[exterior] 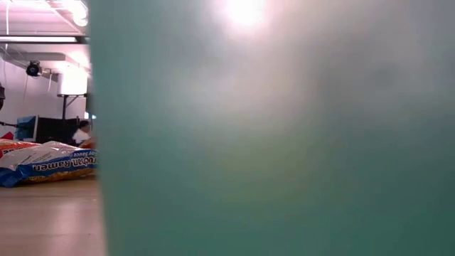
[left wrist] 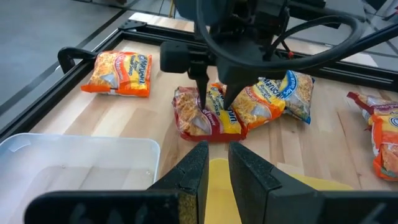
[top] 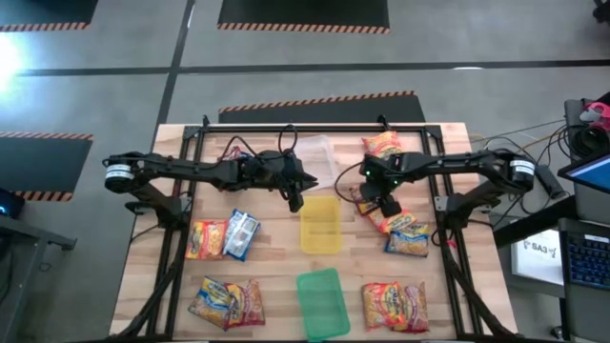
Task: Sort Maruchan noodles
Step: Put the red noodle pack into the transparent bin
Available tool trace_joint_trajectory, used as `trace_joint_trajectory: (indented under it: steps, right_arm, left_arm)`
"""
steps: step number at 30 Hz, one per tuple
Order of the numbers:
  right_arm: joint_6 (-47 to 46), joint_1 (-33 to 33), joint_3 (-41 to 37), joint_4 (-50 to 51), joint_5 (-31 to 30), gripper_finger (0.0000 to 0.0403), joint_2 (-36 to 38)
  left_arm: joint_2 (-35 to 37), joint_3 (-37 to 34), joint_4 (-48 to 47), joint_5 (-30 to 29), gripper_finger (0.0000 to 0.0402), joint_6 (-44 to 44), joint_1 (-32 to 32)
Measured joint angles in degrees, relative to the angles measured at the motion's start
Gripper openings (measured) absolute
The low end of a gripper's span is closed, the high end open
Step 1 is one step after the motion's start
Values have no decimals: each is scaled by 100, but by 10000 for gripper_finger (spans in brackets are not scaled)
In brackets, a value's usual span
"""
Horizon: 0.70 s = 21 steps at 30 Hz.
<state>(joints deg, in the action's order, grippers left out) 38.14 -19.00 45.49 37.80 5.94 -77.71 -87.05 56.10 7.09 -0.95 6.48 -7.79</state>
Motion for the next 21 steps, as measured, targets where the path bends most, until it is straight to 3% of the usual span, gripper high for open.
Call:
trace_joint_trajectory:
  steps: [5,8,13,17,19,21]
  right_arm:
    - [-670,0,22,-30,-5,180,-108]
    - [-1525,0,23,-58,-13,180,-75]
    - [-3850,-13,280,-10,-14,180,-89]
    - [-6283,-26,547,8,0,180,-126]
    - [-6448,-42,759,84,92,180,-112]
    - [-5467,-40,1005,387,141,180,-93]
  left_arm:
    - [0,0,-2,0,45,0,0]
    - [0,0,-4,0,45,0,0]
    - [0,0,-9,0,45,0,0]
    - [0,0,-11,0,45,0,0]
    - [0,0,-14,0,45,-2,0]
    - [0,0,-36,0,45,0,0]
